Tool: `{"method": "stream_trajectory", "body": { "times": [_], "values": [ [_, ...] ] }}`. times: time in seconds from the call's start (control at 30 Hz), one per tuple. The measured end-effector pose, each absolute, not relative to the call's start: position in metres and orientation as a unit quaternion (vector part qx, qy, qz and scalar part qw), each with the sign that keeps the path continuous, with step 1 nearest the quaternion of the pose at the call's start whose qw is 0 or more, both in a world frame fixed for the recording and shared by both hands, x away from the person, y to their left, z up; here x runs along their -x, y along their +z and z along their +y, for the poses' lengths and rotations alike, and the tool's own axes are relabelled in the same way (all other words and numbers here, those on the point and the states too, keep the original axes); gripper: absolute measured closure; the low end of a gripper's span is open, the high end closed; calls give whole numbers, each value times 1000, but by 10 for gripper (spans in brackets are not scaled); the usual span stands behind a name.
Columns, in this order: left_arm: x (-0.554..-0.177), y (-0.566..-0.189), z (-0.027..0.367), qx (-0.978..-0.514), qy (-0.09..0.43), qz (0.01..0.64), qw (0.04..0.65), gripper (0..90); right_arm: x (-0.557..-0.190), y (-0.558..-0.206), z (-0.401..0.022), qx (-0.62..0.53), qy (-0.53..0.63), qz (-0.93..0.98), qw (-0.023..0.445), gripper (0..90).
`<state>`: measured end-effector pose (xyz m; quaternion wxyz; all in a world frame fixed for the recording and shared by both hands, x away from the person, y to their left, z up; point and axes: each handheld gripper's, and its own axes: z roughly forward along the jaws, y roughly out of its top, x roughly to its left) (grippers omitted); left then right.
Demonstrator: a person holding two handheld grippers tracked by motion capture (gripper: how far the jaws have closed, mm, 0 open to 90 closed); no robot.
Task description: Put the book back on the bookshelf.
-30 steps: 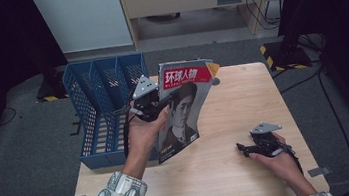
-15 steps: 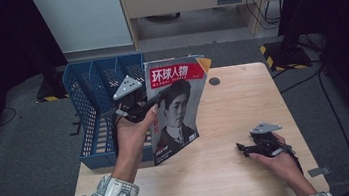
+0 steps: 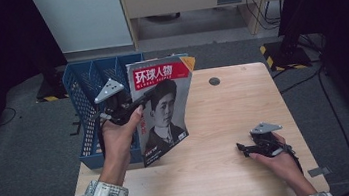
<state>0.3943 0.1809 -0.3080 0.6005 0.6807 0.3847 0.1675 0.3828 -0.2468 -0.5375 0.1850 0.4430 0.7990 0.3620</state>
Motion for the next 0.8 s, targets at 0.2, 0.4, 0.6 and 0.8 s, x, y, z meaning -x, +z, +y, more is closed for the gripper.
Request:
{"method": "stream_trajectory", "body": {
  "times": [0.2,0.4,0.6,0.8],
  "values": [
    [-390,-306,195,-674,174,390,603,865,-383,-537,-247,-442,361,800,186,235],
    [-387,-304,208,-668,180,396,604,866,-383,-537,-247,-442,361,800,186,235],
    [-384,-303,218,-664,186,399,604,866,-383,-538,-247,-442,361,800,187,235],
    [-382,-301,230,-657,191,406,606,866,-383,-538,-247,-442,360,800,187,235]
  ]
}}
